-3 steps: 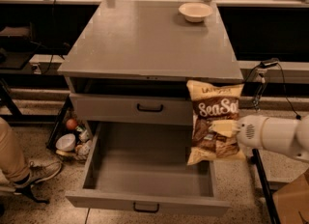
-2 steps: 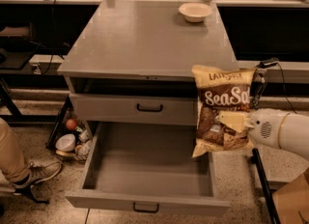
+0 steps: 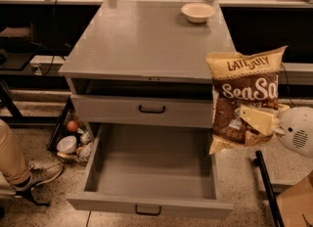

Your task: Pick brown chip bag from middle drawer and place on counter

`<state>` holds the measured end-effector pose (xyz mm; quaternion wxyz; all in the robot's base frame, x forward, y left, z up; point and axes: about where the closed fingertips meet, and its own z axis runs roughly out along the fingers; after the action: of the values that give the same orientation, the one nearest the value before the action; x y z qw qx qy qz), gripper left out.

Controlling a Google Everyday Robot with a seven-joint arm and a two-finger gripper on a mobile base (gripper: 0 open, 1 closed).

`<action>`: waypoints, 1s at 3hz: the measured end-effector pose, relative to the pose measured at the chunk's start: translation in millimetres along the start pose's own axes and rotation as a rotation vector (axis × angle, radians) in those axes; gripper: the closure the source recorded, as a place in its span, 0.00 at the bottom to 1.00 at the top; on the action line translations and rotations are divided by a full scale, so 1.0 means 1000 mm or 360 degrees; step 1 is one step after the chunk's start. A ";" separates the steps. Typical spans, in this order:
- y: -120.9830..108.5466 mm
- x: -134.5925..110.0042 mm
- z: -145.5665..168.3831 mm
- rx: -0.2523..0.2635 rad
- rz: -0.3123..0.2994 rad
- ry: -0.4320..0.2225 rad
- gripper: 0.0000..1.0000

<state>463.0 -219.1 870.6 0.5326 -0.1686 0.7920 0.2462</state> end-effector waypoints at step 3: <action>0.010 -0.139 0.066 -0.0113 -0.0408 -0.0266 1.00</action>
Offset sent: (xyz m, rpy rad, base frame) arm 0.0861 0.0342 0.1059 -0.0298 -0.3215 0.1229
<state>560.4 -172.3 980.6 0.6173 -0.2661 0.7078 0.2171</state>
